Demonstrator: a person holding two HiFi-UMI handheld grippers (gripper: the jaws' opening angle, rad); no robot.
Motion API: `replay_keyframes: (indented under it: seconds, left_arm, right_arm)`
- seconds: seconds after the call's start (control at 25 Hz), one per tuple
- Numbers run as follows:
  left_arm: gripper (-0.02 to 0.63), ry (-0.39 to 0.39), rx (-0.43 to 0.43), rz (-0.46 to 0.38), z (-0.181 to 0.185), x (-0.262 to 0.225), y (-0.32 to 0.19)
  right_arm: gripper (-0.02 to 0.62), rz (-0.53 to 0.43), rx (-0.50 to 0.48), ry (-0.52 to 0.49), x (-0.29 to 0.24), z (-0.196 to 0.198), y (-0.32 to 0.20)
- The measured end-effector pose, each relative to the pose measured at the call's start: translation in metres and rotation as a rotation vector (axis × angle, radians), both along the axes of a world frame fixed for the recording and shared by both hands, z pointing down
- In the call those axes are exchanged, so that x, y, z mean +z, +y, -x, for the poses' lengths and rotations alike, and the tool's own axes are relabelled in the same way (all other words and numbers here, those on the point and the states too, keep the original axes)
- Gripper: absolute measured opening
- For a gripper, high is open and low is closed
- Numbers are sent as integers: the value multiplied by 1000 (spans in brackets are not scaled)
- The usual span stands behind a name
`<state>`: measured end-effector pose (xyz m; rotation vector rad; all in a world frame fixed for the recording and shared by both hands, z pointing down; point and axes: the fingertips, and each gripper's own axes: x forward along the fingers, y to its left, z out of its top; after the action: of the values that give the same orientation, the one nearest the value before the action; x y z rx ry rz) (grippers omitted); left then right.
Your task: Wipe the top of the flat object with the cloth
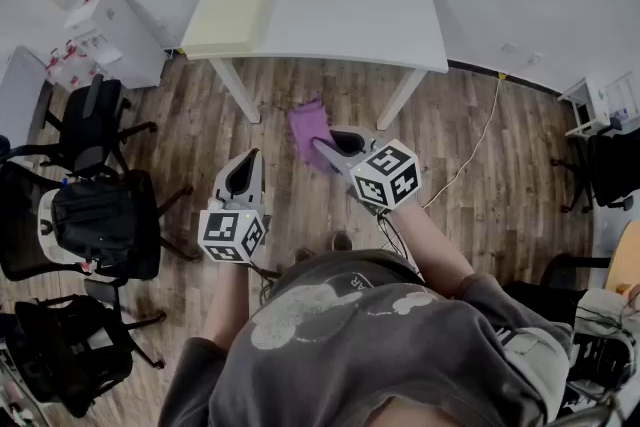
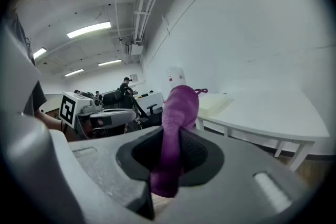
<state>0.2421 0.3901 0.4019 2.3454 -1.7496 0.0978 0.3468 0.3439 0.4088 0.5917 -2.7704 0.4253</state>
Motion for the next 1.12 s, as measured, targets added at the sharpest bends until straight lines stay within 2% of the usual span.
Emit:
replay_keyframes:
  seconds: [0.4,0.68,0.88,1.12]
  left_arm:
    - [0,1,-35,-9,19,-2,8]
    - [-1,10,-57,20,34,10,23]
    - [0,36,-83,53,63,25,46]
    - [0,47,-98,53,108,29,59]
  right_arm:
    - [71,8,-10,13,6,17,7]
    - [71,16,-12,-3,11,33,16]
    - [71,54,18,-36,20,50,23]
    - [72,83,41,-47,30,79,33]
